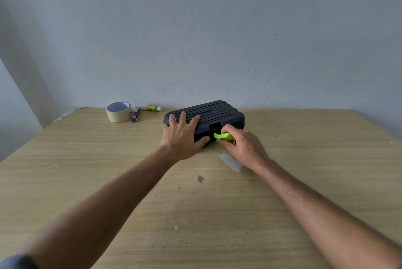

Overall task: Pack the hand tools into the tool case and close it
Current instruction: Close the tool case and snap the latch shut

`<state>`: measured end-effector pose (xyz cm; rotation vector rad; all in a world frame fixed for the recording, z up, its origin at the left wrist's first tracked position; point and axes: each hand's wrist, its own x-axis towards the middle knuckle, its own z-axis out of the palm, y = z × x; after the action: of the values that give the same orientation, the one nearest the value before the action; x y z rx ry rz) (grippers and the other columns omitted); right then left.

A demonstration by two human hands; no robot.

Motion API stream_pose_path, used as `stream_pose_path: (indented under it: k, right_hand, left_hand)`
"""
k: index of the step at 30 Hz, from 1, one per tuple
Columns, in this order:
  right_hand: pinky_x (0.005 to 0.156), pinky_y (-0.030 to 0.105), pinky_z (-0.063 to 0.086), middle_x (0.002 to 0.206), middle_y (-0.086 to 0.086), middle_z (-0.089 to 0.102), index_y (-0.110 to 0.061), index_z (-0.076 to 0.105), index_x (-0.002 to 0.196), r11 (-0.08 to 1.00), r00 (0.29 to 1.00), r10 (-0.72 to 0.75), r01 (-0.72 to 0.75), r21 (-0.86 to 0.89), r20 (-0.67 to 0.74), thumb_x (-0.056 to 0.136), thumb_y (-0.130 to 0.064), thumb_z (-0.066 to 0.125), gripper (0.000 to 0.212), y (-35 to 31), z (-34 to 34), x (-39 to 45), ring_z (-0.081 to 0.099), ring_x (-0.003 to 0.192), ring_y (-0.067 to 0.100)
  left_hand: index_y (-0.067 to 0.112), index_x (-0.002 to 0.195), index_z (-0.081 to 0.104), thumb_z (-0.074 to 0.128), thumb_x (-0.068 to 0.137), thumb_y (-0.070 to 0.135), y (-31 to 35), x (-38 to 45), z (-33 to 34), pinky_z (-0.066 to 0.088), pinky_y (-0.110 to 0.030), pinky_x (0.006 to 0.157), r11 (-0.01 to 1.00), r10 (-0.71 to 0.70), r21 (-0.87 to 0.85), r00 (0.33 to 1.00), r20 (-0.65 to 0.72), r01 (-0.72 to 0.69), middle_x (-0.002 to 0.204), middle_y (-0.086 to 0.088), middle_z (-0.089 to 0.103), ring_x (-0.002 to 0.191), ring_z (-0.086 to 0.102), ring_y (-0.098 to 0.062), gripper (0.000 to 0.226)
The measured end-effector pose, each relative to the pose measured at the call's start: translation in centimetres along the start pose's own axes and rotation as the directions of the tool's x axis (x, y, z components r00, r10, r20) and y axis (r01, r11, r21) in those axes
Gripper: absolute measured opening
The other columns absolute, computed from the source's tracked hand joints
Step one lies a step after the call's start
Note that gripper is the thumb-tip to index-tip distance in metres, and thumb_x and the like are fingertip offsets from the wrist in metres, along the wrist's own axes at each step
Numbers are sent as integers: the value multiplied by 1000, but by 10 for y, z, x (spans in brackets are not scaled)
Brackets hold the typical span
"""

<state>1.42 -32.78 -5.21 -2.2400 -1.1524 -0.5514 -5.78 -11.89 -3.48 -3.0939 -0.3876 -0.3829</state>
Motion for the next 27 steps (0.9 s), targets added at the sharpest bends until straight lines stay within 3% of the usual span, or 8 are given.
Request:
stream_pose_path:
  k: [3,6,9,12,18,22,27]
  right_hand:
    - [40,31,41,67,-5,63,-23,61,93,944,970,221,-239,228,103,91,-8,72,19,5,-4,-3,54,45,13]
    - [51,34,51,81,7,74,-17,70,97,700,873,407,-487,523,268,83,7,73,29,6,-7,-1,66,55,18]
    - [60,38,56,94,21,73,-7,68,112,498,789,438,-612,614,431,81,6,73,34,5,-10,2,68,68,25]
    - [61,37,59,100,27,70,2,71,106,331,737,486,-652,682,469,88,-10,77,22,4,-11,5,71,75,33]
    - [55,30,62,96,30,72,6,61,107,174,624,594,-716,676,508,88,9,72,23,-10,-3,11,75,76,39]
    - [59,31,64,95,25,75,4,63,106,121,555,634,-759,640,539,87,6,74,22,-14,4,15,78,77,35]
    - [68,34,65,95,23,75,5,66,103,88,530,656,-761,643,537,86,6,74,19,-17,8,19,78,76,34]
  left_hand:
    - [32,153,23,42,79,84,3,1,-2,21,-64,113,998,19,54,1000,6,-19,158,-17,28,144,24,-47,92]
    - [30,150,32,37,76,86,-2,8,-6,11,-63,117,999,42,-10,999,22,-42,153,-15,36,147,24,-38,93]
    - [27,138,44,41,77,83,-2,20,-15,18,-58,117,987,32,-160,999,43,-25,146,-9,45,140,36,-33,83]
    - [25,130,46,54,80,77,-2,28,-22,23,-58,115,981,64,-186,995,73,-49,141,-6,48,133,42,-33,73]
    - [24,127,45,54,77,79,-5,26,-12,25,-59,113,977,122,-173,992,-12,-122,137,-3,49,131,43,-31,75]
    - [23,129,44,55,77,75,-7,23,-11,27,-57,110,976,162,-142,986,-32,-165,137,-2,49,130,43,-31,75]
    - [21,131,44,49,69,68,-8,20,-12,29,-56,109,975,176,-133,984,-27,-178,138,-3,48,129,42,-30,79]
